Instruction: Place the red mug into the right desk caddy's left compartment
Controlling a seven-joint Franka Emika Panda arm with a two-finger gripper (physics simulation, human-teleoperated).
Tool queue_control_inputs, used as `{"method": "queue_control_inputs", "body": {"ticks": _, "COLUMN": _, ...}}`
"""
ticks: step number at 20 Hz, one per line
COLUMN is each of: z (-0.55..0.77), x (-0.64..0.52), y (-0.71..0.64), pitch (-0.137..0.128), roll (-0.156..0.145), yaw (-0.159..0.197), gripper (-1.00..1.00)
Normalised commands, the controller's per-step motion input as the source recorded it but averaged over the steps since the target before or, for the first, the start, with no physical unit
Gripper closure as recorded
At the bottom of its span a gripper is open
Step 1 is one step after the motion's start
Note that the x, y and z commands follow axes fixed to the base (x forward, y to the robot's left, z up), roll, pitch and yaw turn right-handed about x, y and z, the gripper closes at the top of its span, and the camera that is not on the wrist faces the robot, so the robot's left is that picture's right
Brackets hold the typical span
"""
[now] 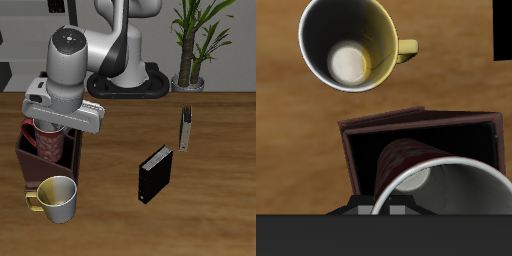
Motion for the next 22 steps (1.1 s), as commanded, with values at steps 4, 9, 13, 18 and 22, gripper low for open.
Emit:
{"method": "queue_control_inputs", "body": {"ticks": 4, "z": -0.36, "x": 0.12, "y": -0.04, "pitch": 0.045, "roll": -0.011, "yaw": -0.015, "gripper": 1.0}}
{"method": "queue_control_inputs", "body": {"ticks": 9, "z": -0.4, "x": 0.08, "y": -0.02, "pitch": 0.051, "roll": -0.003, "yaw": -0.012, "gripper": 1.0}}
{"method": "queue_control_inputs", "body": {"ticks": 13, "z": -0.23, "x": 0.06, "y": 0.08, "pitch": 0.034, "roll": 0.013, "yaw": 0.016, "gripper": 1.0}}
{"method": "queue_control_inputs", "body": {"ticks": 18, "z": -0.1, "x": 0.02, "y": 0.12, "pitch": 0.019, "roll": -0.004, "yaw": 0.02, "gripper": 1.0}}
{"method": "queue_control_inputs", "body": {"ticks": 22, "z": 0.02, "x": 0.04, "y": 0.03, "pitch": 0.024, "roll": -0.035, "yaw": 0.005, "gripper": -1.0}}
